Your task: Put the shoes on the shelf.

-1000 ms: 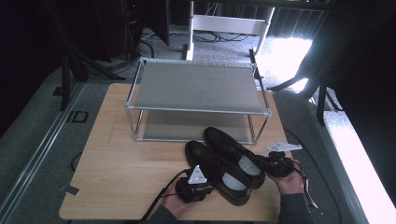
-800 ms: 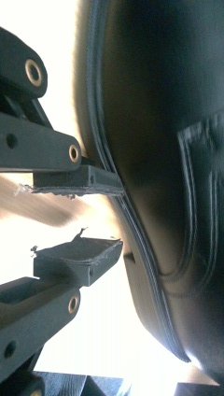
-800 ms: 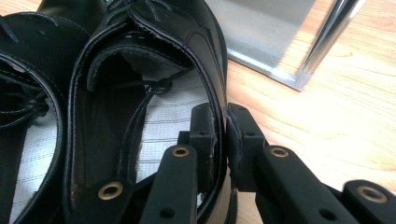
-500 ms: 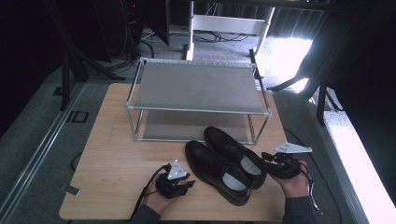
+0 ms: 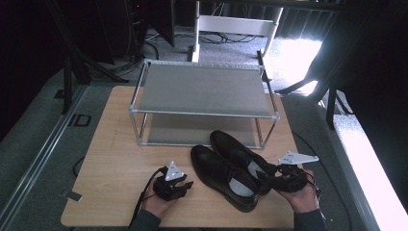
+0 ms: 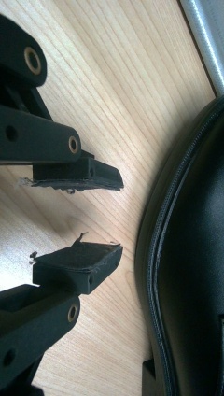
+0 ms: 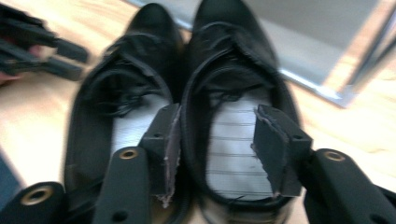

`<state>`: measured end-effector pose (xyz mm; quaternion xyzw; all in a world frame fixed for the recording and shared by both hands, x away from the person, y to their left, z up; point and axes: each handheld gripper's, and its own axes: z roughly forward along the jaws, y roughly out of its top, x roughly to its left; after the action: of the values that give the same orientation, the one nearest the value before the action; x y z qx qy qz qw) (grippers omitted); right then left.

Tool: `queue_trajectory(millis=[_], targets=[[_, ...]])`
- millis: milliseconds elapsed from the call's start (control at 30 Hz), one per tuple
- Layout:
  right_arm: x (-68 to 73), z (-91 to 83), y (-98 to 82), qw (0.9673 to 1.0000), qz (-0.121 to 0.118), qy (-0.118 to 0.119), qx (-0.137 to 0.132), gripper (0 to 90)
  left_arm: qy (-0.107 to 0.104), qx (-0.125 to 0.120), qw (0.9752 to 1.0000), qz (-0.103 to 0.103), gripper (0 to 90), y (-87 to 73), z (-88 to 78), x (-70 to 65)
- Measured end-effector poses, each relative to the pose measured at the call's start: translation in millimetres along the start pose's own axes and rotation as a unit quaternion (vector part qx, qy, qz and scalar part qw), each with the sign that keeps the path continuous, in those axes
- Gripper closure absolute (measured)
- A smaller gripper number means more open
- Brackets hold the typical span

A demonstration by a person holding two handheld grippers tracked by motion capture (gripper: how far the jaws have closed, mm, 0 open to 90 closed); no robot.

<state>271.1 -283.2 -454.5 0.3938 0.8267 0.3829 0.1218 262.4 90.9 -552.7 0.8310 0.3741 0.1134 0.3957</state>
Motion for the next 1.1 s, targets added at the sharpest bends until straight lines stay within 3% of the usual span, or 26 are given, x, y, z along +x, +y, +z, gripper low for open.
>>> queue_trajectory(millis=[100, 267, 500, 600, 667, 933, 1100], targets=[[6.7, 0.2, 0.1, 1.0, -0.001, 0.009, 0.004, 43.9, 0.0, 0.0, 1.0, -0.001, 61.6, -0.6, 0.1, 0.3], [15.4, 6.9, -0.8, 0.9997, -0.014, 0.004, 0.018, 40.7, -0.002, 0.003, 1.0, 0.0, 61.6, -0.9, 0.9, -0.6], [16.7, 18.1, -6.6, 0.9991, -0.015, -0.002, 0.039, 40.3, -0.004, 0.007, 1.0, 0.001, 61.6, -1.9, 3.2, -2.3], [14.8, 23.4, -9.3, 0.9987, -0.017, -0.005, 0.047, 44.1, -0.005, 0.008, 0.9999, 0.003, 61.7, -1.9, 3.1, -2.5], [12.7, 26.1, -10.1, 0.9988, -0.002, 0.0, 0.049, 44.1, -0.005, 0.008, 1.0, 0.002, 61.7, -2.0, 3.0, -2.1], [14.1, 31.2, -7.7, 0.9978, -0.001, -0.003, 0.065, 46.4, -0.005, 0.01, 0.9999, 0.003, 61.6, -2.3, 3.8, -3.0], [17.2, 39.7, -5.5, 0.995, -0.005, -0.008, 0.099, 53.8, -0.006, 0.01, 0.9999, 0.003, 61.7, -2.6, 4.3, -3.6]])
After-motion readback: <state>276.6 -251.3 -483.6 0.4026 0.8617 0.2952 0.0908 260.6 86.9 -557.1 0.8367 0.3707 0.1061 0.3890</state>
